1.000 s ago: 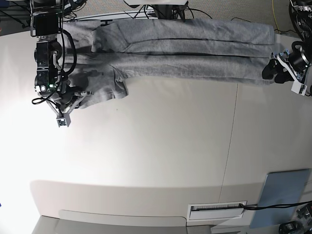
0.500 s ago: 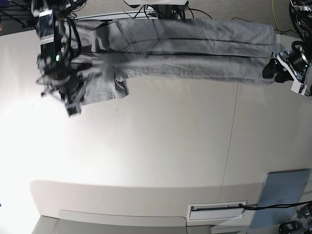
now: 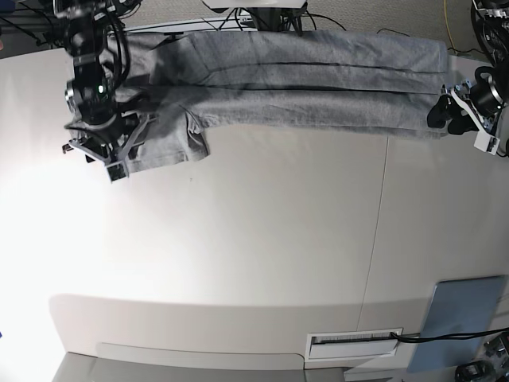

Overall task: Fold the T-shirt properly
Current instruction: 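Grasp the folded sleeve end with the right gripper and tuck it inward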

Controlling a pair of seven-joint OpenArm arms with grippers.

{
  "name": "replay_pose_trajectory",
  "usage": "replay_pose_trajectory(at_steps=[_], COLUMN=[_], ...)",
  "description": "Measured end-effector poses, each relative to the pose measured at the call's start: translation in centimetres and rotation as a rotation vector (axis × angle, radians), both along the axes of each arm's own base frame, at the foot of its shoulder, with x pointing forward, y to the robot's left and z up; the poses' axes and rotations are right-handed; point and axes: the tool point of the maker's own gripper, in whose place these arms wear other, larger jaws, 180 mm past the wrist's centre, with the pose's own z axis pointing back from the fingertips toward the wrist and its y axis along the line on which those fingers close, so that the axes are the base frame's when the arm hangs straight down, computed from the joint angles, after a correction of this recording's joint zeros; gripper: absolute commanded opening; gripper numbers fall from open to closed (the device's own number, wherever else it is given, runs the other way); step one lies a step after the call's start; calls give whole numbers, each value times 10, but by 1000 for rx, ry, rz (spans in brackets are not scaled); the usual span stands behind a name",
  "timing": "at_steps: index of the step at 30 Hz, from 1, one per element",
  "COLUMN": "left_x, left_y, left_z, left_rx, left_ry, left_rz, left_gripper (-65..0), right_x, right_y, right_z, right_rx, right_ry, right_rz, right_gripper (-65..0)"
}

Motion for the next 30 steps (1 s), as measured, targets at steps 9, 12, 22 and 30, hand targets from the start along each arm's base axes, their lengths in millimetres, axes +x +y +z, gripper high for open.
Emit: replay_pose_trajectory(at_steps=[9, 12, 22, 30], left_x=[0, 0, -1, -1], left_y=[0, 2, 4, 4], left_z=[0, -1, -2, -3], left_rx=[1, 2, 16, 18], left_ry=[1, 6, 13, 16], left_rz=[1, 17, 15, 15], left_gripper=[-276, -276, -276, -276], right_x=[30, 38, 36, 10], right_y=[-10, -6, 9, 29], right_z=[-31, -41, -48, -16], right_rx=[158, 236, 330, 198], right_ry=[99, 112, 170, 147], right_rz=[-118, -159, -112, 5], right_gripper=[-399, -401, -650, -650])
